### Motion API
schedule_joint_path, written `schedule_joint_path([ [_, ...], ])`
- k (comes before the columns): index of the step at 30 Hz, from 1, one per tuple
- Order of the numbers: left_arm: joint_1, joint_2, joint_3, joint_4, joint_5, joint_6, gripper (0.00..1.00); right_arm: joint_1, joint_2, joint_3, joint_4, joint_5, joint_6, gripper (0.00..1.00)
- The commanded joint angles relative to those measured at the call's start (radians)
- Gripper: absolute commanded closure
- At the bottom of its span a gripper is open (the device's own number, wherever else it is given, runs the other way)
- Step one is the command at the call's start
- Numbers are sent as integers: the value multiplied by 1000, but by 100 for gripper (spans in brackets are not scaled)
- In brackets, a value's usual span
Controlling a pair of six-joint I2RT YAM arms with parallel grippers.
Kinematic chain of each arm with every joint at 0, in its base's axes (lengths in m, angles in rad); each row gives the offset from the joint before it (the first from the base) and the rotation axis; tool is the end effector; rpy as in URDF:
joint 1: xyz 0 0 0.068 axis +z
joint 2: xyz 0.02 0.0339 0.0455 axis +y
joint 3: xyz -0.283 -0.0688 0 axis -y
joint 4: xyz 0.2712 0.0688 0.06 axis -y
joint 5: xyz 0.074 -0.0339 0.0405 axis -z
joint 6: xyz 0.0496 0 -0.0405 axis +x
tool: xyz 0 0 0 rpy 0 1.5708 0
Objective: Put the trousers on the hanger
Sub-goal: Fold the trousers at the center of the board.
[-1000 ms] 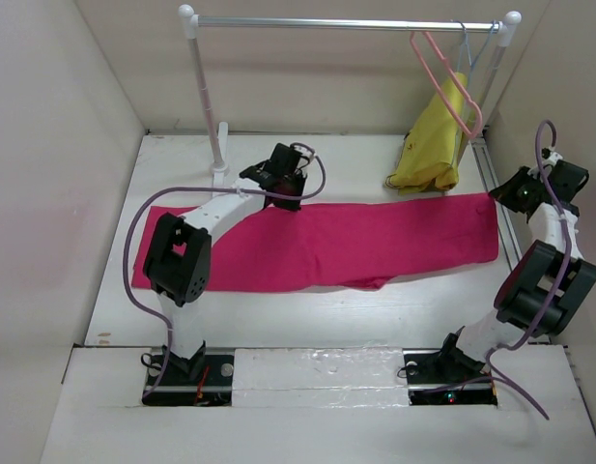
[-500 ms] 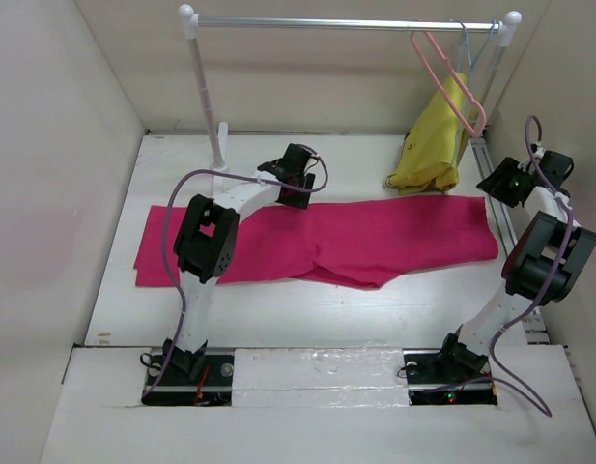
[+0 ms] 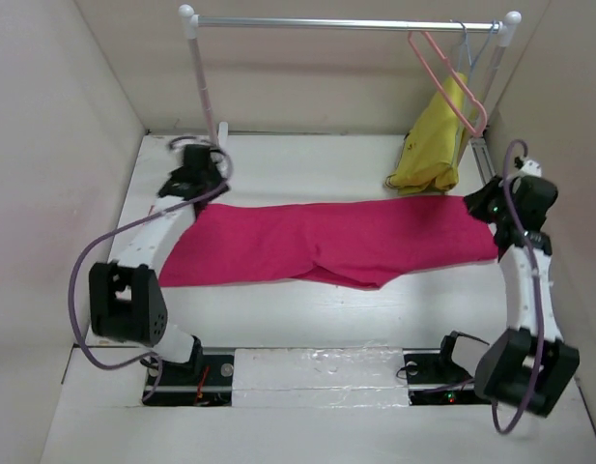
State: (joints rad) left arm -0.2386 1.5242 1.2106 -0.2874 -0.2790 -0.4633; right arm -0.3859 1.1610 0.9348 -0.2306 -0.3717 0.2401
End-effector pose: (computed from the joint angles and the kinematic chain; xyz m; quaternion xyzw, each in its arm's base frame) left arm 0.3760 -0.0774 0.3008 -0.1626 0.8633 -0.0432 0.4757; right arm 0.2781 -0.0935 0.3177 0.1639 0.8238 0.1186 0.5296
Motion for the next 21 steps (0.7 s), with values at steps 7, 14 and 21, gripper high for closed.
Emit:
schedule_joint_path([
  [7, 499, -32, -214, 119, 137, -267, 55, 326, -228, -349, 14, -165, -82, 100],
  [14, 499, 261, 61, 4, 81, -265, 59, 481, -329, -447, -116, -191, -228, 100],
  [21, 509, 412, 204, -110, 32, -308, 78, 490, -331, -432, -187, -180, -337, 100],
])
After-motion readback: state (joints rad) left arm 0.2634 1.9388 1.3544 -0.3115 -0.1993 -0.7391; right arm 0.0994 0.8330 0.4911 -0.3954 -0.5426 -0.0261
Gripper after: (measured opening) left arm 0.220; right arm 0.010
